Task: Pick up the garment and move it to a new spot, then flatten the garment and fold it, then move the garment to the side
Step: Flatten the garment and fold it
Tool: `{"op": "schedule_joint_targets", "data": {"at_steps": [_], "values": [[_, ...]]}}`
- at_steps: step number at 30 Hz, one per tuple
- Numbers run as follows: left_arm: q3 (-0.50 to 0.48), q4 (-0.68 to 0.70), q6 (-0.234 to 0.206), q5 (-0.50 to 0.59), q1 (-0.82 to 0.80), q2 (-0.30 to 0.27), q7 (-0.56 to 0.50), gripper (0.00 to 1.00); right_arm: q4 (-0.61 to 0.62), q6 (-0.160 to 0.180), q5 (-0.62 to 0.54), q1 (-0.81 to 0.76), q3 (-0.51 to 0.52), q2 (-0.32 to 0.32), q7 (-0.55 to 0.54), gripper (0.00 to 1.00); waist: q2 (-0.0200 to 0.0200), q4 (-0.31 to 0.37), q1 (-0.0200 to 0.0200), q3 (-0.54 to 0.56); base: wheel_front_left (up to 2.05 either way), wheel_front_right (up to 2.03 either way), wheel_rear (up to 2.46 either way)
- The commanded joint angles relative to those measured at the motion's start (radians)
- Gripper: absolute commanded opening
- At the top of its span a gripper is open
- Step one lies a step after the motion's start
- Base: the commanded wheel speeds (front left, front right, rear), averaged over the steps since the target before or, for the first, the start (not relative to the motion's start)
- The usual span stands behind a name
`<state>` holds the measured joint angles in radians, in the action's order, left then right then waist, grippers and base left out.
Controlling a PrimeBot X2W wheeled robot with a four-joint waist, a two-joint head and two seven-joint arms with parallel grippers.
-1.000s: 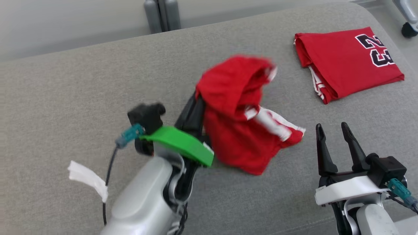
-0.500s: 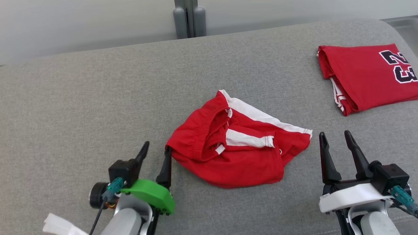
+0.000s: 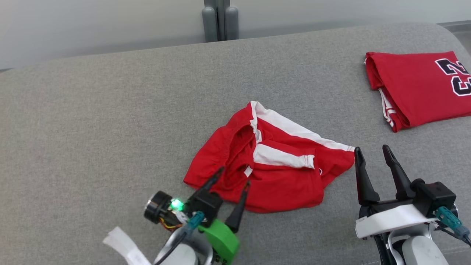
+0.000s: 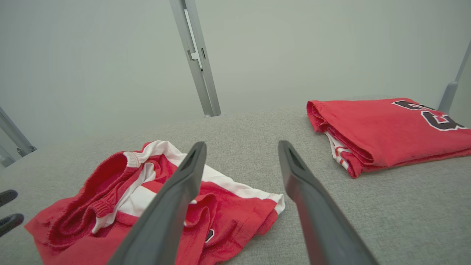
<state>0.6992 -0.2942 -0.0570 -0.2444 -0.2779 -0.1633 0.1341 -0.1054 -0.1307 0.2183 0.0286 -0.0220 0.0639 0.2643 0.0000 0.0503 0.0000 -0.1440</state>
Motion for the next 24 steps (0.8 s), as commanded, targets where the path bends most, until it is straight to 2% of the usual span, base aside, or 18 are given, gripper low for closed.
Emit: {"op": "schedule_joint_targets", "data": {"at_steps": [1, 5, 12, 19, 20, 21, 22, 23, 24], "values": [[0.009, -0.023, 0.019, -0.013, -0.024, 0.015, -0.016, 1.0, 0.001, 0.0, 0.003, 0.012, -0.002, 0.005, -0.001, 1.0, 0.0, 0.012, 0.0, -0.015, 0.0, 0.0, 0.0], [0.035, -0.109, 0.056, -0.043, -0.066, 0.061, -0.069, 1.0, 0.001, 0.0, -0.002, 0.016, -0.002, 0.011, -0.001, 1.0, 0.0, 0.028, 0.0, -0.036, 0.0, 0.0, 0.0], [0.025, -0.237, 0.011, -0.046, -0.132, 0.088, -0.052, 1.0, 0.003, 0.0, -0.005, 0.018, 0.001, 0.018, -0.001, 1.0, 0.0, 0.049, 0.0, -0.061, 0.0, 0.0, 0.0], [0.033, -0.316, 0.008, -0.062, -0.175, 0.101, -0.016, 1.0, 0.003, 0.0, -0.007, 0.023, 0.0, 0.023, -0.001, 1.0, 0.0, 0.048, 0.0, -0.07, 0.0, 0.0, 0.0], [0.034, -0.323, 0.008, -0.063, -0.18, 0.102, -0.01, 0.88, 0.002, 0.0, -0.008, 0.024, 0.0, 0.024, -0.001, 1.0, 0.0, 0.047, 0.0, -0.07, 0.0, 0.0, 0.0], [0.036, -0.331, 0.008, -0.068, -0.186, 0.103, -0.004, 0.66, 0.001, 0.0, -0.008, 0.025, -0.001, 0.025, -0.001, 1.0, 0.0, 0.046, 0.0, -0.07, 0.0, 0.0, 0.0], [0.037, -0.338, 0.008, -0.073, -0.19, 0.104, 0.001, 0.49, 0.0, 0.0, -0.008, 0.027, -0.002, 0.025, -0.001, 1.0, 0.0, 0.046, 0.0, -0.07, 0.0, 0.0, 0.0], [0.038, -0.345, 0.009, -0.078, -0.194, 0.105, 0.006, 0.08, 0.0, 0.0, -0.008, 0.029, -0.003, 0.026, -0.001, 1.0, 0.0, 0.044, 0.0, -0.069, 0.0, 0.0, 0.0], [0.038, -0.349, 0.008, -0.082, -0.197, 0.106, 0.011, 0.0, -0.001, 0.0, -0.008, 0.03, -0.004, 0.026, -0.001, 1.0, 0.0, 0.043, 0.0, -0.069, 0.0, 0.0, 0.0]]}}
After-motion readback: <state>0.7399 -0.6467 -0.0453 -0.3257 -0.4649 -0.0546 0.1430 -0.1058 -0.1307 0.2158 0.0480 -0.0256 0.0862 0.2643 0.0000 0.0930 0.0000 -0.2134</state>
